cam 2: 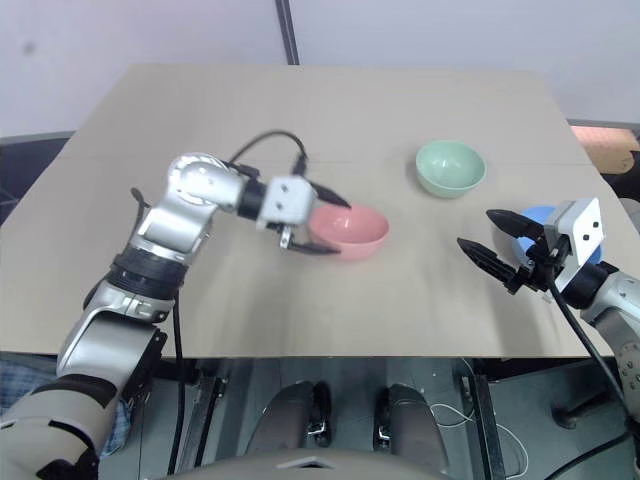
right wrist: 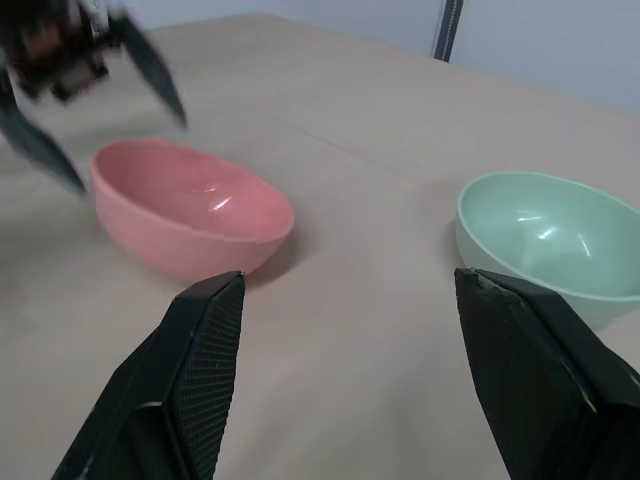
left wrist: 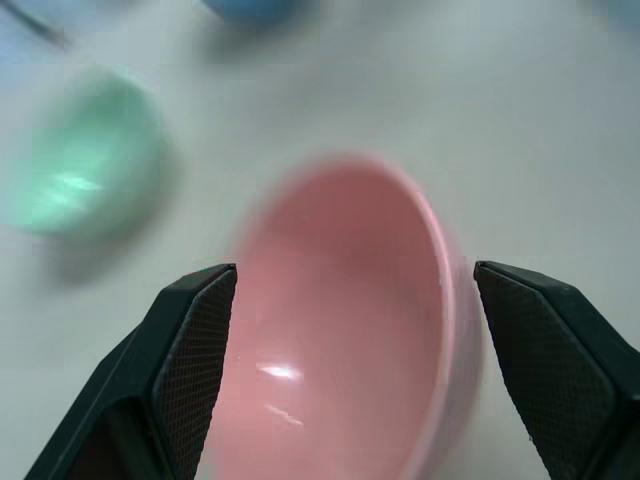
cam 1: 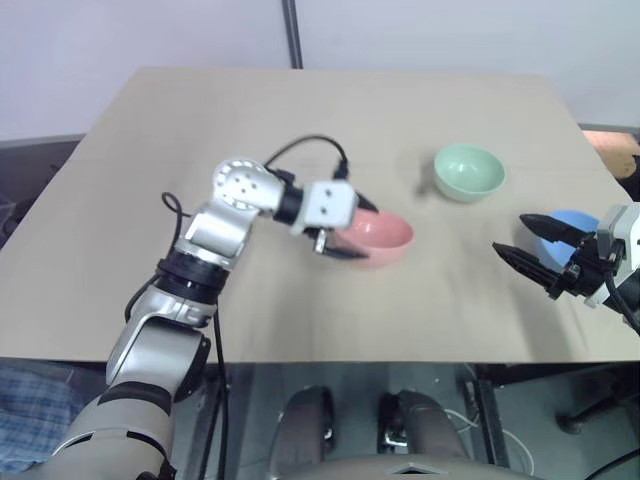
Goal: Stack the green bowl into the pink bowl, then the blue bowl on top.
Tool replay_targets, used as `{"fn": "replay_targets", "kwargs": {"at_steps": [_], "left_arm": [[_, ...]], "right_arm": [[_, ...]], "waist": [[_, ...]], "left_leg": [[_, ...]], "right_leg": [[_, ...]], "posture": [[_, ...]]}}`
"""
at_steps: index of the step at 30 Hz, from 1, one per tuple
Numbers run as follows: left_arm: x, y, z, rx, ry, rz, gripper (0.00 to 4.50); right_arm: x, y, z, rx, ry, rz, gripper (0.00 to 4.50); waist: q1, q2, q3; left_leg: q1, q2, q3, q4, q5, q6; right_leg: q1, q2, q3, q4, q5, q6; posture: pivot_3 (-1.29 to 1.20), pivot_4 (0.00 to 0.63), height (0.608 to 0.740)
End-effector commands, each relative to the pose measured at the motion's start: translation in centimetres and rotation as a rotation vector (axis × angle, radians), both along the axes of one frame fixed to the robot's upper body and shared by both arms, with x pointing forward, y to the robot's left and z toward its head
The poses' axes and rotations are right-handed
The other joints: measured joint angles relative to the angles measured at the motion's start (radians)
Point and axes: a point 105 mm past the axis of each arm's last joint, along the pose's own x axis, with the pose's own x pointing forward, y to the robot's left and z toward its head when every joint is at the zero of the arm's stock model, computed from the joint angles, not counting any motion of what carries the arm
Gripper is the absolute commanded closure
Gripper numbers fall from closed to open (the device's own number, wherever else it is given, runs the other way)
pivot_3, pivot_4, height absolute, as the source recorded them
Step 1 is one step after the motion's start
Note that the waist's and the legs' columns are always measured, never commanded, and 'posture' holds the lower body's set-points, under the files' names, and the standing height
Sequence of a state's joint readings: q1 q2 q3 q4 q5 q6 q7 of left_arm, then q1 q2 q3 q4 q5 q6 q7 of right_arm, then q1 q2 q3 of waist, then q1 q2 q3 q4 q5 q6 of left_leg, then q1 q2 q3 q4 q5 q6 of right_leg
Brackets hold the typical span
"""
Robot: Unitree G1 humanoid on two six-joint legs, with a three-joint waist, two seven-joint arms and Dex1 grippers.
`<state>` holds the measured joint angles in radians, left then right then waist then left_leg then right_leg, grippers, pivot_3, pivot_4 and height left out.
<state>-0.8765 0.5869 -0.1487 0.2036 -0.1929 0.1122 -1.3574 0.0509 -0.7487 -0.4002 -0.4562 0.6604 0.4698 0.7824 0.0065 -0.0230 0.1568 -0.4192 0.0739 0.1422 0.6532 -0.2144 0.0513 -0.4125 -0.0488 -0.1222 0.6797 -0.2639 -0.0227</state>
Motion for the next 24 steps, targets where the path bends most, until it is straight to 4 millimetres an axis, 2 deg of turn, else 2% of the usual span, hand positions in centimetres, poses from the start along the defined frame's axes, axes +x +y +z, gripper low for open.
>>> {"fn": "replay_targets", "kwargs": {"at_steps": [1, 5, 7, 10, 16, 21, 24], "left_arm": [[-0.5, 3.0, 3.0, -0.135, 0.015, 0.076, 0.49], [-1.3, 6.2, 2.1, -0.166, 0.043, 0.150, 0.49], [-1.4, 8.3, 2.0, -0.212, 0.057, 0.221, 0.49], [-1.7, 10.9, 0.6, -0.235, 0.080, 0.302, 0.49], [-1.9, 13.3, -0.9, -0.259, 0.103, 0.400, 0.49], [-2.8, 14.6, -1.8, -0.275, 0.158, 0.421, 0.49], [-3.1, 14.8, -2.1, -0.284, 0.174, 0.425, 0.49]], "right_arm": [[0.1, -0.2, 1.1, -0.029, -0.052, 0.005, 0.85], [0.8, -0.4, 1.0, -0.051, -0.045, -0.011, 0.85], [2.2, -1.0, 0.9, -0.080, -0.030, -0.062, 0.85], [3.9, -1.2, 1.1, -0.126, -0.034, -0.093, 0.85], [6.4, -0.7, 1.5, -0.194, -0.060, -0.092, 0.85], [9.5, 2.5, 3.2, -0.284, -0.102, -0.024, 0.85], [11.0, 3.7, 3.3, -0.353, -0.098, 0.002, 0.85]], "waist": [[-0.006, 0.000, 0.000], [-0.007, 0.001, -0.001], [-0.004, 0.000, 0.000], [-0.004, 0.000, 0.000], [-0.006, 0.001, 0.001], [-0.026, 0.002, 0.001], [-0.023, 0.002, 0.002]], "left_leg": [[0.001, 0.000, 0.000, -0.001, 0.000, 0.000], [0.002, 0.000, 0.001, -0.001, 0.000, -0.001], [0.003, -0.001, 0.001, -0.001, 0.000, -0.001], [0.002, -0.001, 0.000, 0.000, 0.000, 0.000], [0.002, 0.000, 0.000, -0.002, 0.000, 0.000], [0.002, 0.000, 0.002, -0.002, 0.000, 0.000], [0.002, 0.000, 0.002, -0.003, 0.000, -0.001]], "right_leg": [[0.000, 0.000, 0.000, 0.000, 0.000, 0.000], [0.002, -0.001, 0.001, 0.000, 0.000, 0.000], [0.002, -0.001, 0.001, 0.000, 0.000, 0.000], [0.002, -0.002, 0.000, 0.000, 0.000, 0.000], [0.001, -0.002, 0.000, 0.000, 0.000, 0.000], [0.000, -0.003, 0.001, 0.000, 0.000, 0.000], [-0.001, -0.002, 0.001, 0.001, 0.000, 0.000]], "posture": [[0.00, 0.150, 0.740], [0.00, 0.150, 0.740], [0.00, 0.150, 0.740], [0.00, 0.150, 0.740], [0.00, 0.150, 0.740], [0.00, 0.150, 0.740], [0.00, 0.150, 0.740]]}}
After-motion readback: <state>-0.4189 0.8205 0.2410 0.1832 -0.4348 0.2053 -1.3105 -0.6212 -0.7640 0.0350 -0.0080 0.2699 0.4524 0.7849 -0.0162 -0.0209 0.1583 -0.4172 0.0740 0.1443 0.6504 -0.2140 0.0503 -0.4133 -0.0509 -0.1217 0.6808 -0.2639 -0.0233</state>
